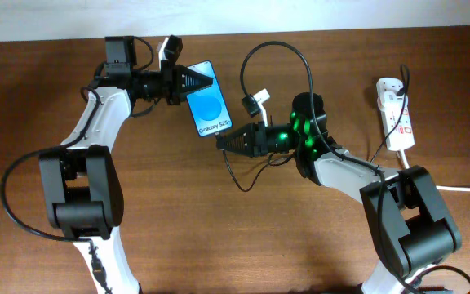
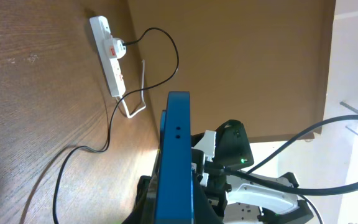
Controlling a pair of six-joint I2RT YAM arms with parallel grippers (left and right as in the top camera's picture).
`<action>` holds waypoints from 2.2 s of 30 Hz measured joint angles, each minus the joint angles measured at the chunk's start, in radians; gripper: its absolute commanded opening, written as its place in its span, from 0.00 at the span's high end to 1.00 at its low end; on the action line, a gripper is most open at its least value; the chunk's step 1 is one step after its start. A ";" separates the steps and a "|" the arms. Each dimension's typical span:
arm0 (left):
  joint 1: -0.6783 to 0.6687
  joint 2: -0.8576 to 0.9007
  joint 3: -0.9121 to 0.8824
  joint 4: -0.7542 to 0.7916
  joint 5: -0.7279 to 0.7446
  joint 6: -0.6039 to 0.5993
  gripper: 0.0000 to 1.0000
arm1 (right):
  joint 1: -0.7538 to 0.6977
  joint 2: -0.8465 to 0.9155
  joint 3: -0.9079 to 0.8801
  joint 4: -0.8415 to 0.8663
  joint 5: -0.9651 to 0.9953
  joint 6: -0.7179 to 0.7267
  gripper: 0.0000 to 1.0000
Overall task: Plug charger to phone and switch on socket
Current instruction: 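Release the plug and move the right gripper toward the power strip, then lower the phone flat onto the table with the left gripper and release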
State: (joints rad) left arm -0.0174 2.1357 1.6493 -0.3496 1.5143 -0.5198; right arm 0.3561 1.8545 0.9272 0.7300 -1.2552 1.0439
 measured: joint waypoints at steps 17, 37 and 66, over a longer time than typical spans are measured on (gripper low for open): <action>-0.008 0.000 0.000 0.003 -0.004 0.000 1.00 | -0.002 0.000 0.006 -0.008 0.001 0.001 0.96; -0.032 0.000 0.018 0.015 0.009 0.012 1.00 | -0.086 0.000 0.071 -0.216 0.042 -0.125 0.29; -0.002 0.000 -0.054 -0.302 -0.646 0.359 1.00 | -0.124 -0.045 0.430 -1.422 0.797 -0.761 0.01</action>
State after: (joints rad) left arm -0.0193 2.1357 1.5951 -0.6514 0.8684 -0.1612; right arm 0.2321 1.8091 1.3571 -0.6918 -0.4583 0.2825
